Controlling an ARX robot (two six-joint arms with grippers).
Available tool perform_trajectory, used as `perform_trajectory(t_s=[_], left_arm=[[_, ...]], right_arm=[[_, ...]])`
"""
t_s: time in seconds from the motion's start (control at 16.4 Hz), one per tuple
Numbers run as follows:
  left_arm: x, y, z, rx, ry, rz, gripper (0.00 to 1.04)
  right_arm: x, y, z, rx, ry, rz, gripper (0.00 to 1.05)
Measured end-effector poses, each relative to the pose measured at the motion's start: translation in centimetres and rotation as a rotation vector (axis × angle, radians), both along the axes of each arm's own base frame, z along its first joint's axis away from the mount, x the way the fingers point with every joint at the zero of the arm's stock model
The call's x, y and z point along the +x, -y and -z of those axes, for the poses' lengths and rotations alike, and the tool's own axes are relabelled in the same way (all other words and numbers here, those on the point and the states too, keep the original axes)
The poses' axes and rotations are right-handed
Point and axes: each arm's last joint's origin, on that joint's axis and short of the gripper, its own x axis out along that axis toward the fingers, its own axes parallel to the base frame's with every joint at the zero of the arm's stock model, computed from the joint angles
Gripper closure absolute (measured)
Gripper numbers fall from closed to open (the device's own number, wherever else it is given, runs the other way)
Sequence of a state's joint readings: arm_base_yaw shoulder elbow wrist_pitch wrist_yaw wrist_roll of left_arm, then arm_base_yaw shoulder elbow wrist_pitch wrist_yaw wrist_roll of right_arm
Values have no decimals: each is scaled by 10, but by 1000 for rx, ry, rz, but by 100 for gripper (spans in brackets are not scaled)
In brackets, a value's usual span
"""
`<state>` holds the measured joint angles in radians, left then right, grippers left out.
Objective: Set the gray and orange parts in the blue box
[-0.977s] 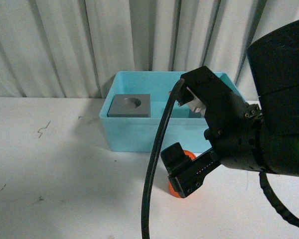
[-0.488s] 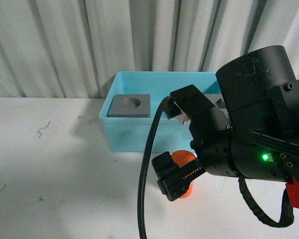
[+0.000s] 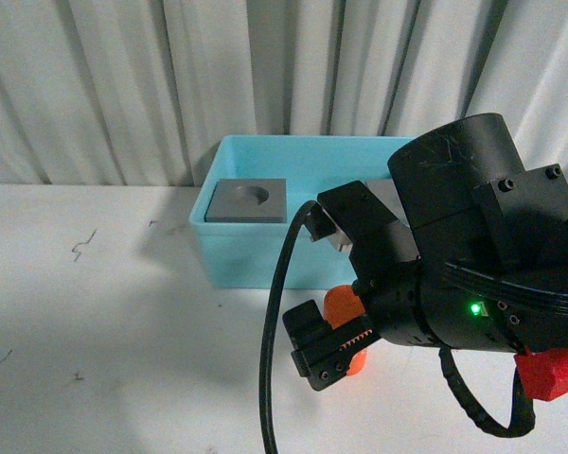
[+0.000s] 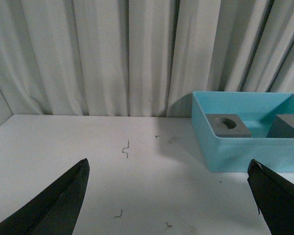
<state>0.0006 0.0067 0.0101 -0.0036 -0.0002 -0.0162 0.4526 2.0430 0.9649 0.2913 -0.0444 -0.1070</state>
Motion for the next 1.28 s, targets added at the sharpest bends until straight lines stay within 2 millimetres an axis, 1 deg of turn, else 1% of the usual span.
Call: perform_trajectory(t_s=[0.06, 0.12, 0.24, 0.37, 0.49, 0.55, 0.67, 0.73, 0.79, 0.85, 0.92, 0.98, 1.04, 1.16, 1.22, 1.28], left_arm=[[0, 0, 0, 0, 0, 0, 7], [0, 0, 0, 0, 0, 0, 7], [0, 0, 0, 0, 0, 0, 7], [0, 0, 0, 0, 0, 0, 7], [0, 0, 0, 0, 0, 0, 7], [0, 0, 0, 0, 0, 0, 7], [0, 0, 0, 0, 0, 0, 7], [0, 0, 0, 0, 0, 0, 7], [0, 0, 0, 0, 0, 0, 7], [0, 0, 0, 0, 0, 0, 7], [0, 0, 0, 0, 0, 0, 7], [0, 0, 0, 0, 0, 0, 7], [0, 0, 0, 0, 0, 0, 7], [0, 0, 0, 0, 0, 0, 7], [0, 0, 0, 0, 0, 0, 7], [0, 0, 0, 0, 0, 0, 7]], right_arm=[[0, 0, 0, 3, 0, 5, 12], [0, 0, 0, 4, 4, 7, 19], [0, 1, 0, 6, 13, 12, 39], [-1, 4, -2, 5, 12, 17, 56], [-8, 13, -34, 56, 87, 7, 57], [-12, 16, -55, 101, 132, -6, 57], [-11, 32, -124, 213, 321, 22, 57], [-1, 41, -156, 259, 428, 62, 57], [14, 48, -175, 266, 490, 113, 57], [32, 52, -175, 261, 489, 168, 57], [45, 49, -162, 252, 449, 192, 57], [57, 41, -147, 234, 400, 202, 57], [68, 32, -136, 223, 374, 210, 57], [88, 15, -132, 201, 362, 224, 57], [96, 8, -131, 189, 365, 238, 57], [103, 4, -125, 176, 355, 258, 57]])
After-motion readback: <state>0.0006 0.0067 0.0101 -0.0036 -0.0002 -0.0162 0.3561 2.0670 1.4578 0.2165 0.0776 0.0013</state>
